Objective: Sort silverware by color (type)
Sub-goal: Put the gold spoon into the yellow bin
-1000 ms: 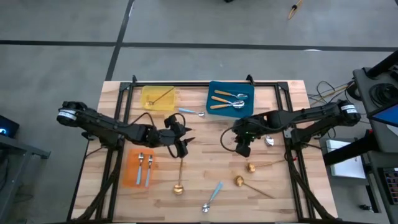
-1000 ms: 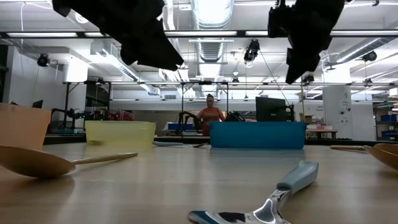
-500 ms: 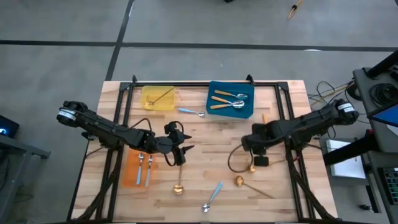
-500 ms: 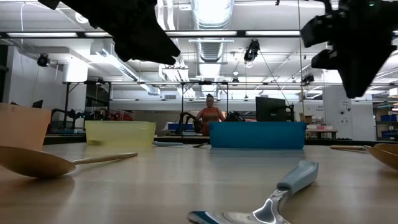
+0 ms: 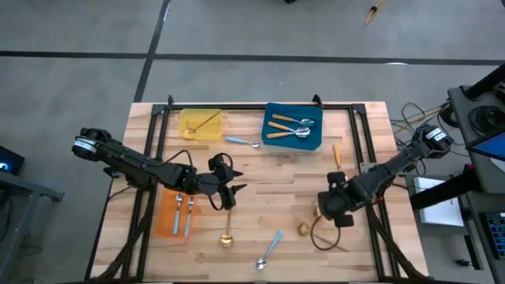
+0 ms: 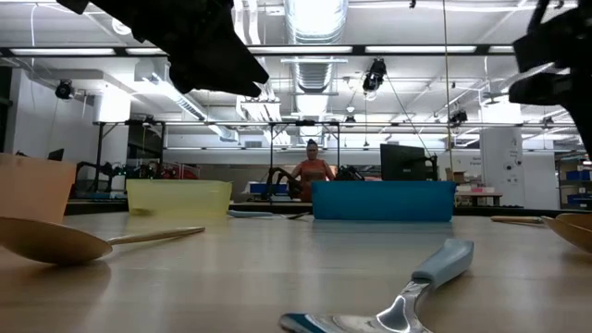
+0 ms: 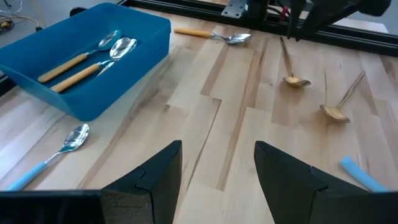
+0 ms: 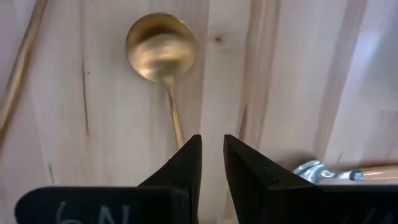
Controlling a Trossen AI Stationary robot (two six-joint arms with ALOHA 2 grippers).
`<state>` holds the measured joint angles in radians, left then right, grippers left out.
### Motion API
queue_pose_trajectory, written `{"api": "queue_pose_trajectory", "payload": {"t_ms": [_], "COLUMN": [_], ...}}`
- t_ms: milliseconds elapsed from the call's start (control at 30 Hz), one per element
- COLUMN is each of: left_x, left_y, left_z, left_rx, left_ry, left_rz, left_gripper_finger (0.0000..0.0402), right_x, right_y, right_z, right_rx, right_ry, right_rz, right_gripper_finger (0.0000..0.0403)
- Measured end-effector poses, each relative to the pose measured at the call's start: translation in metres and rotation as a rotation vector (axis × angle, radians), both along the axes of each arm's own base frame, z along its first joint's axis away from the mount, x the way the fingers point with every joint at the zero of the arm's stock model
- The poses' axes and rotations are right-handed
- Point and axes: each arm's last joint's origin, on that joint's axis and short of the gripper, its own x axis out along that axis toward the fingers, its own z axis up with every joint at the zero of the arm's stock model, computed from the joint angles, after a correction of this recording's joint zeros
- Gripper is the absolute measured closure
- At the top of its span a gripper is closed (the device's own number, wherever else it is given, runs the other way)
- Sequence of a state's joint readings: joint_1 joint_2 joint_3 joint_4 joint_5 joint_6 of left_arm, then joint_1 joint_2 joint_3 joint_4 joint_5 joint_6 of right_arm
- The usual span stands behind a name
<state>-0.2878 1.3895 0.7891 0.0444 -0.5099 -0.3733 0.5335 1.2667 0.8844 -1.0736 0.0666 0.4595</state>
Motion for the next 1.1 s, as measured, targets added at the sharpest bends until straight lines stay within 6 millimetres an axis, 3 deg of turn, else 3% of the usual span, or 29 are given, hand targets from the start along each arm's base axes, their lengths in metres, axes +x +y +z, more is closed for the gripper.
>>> {"api": "queue_pose_trajectory", "payload": {"t_ms": [167, 533, 800, 1100], "left_x": [0.000, 0.001, 0.000, 0.000], "left_y": [0.000, -0.001, -0.006, -0.008], "left_z": [0.001, 0.002, 0.002, 0.002], "left_rx": [-0.004, -0.017, -0.018, -0.018], "left_ry": [-0.009, -0.027, -0.030, -0.033], "left_rz": [0.004, 0.007, -0.009, -0.017], "left_gripper_finger": [0.0219, 0.0219, 0.0219, 0.0219], "right_x": [-0.008, -0.013, -0.016, -0.018], "right_y": [0.012, 0.017, 0.014, 0.012], "right_z": [-0.010, -0.026, -0.042, -0.073], "right_rx": [-0.004, 0.029, 0.039, -0.001], "right_ry": [-0.041, -0.077, -0.090, -0.055], "right_rz": [-0.051, -0.082, -0.095, -0.080], "right_gripper_finger": [0.0338, 0.0265, 0.0261, 0.0261]}}
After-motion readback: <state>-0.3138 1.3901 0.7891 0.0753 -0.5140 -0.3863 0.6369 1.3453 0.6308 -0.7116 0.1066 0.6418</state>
